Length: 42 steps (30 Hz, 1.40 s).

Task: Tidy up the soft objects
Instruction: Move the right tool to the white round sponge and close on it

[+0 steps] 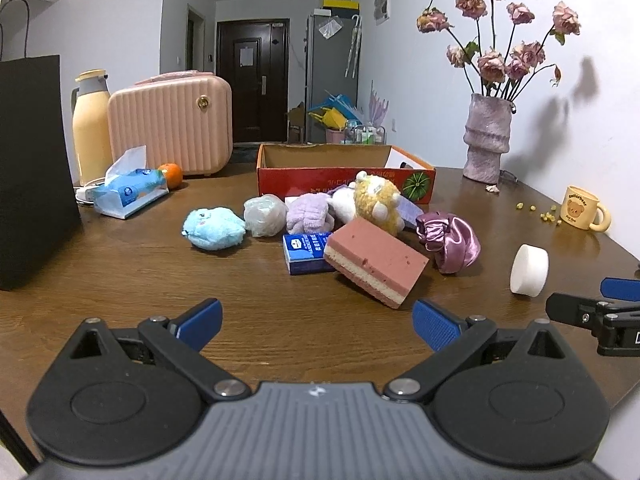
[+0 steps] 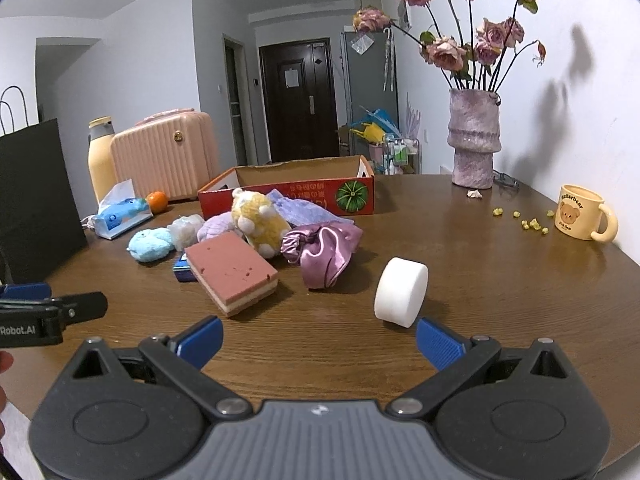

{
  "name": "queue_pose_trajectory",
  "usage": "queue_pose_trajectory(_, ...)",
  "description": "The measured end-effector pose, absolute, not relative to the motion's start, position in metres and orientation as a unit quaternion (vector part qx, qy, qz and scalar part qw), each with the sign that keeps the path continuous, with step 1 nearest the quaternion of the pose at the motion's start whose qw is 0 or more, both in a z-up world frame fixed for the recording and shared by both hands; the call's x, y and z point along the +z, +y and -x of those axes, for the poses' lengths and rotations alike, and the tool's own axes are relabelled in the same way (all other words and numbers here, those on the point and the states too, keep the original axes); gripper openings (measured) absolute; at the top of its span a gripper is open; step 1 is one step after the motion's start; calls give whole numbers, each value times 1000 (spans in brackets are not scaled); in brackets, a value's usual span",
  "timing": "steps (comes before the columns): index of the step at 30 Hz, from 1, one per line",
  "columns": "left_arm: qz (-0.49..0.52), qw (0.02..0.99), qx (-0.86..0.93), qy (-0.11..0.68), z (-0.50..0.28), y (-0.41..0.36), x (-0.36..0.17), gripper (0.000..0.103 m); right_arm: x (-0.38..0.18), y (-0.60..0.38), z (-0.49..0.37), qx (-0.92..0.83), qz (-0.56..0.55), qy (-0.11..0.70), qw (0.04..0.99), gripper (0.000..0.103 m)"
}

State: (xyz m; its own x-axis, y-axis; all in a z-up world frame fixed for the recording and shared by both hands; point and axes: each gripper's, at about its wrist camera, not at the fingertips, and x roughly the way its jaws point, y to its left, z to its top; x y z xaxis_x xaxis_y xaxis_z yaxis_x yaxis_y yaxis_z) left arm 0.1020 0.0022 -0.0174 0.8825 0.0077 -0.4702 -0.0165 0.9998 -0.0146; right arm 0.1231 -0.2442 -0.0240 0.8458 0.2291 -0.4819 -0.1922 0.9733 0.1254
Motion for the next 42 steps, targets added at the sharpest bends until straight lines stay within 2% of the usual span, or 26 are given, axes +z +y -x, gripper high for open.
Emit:
queue_pose_trajectory(31,9,955,-10,295,-187,-12,-43,103,-57,-265,-206,75,-46,301,950,103)
queue_pose_trajectory(42,-2,952,-1,306,-215,-29,-47,103,-69,-274,-245,77,-42,310,947,97)
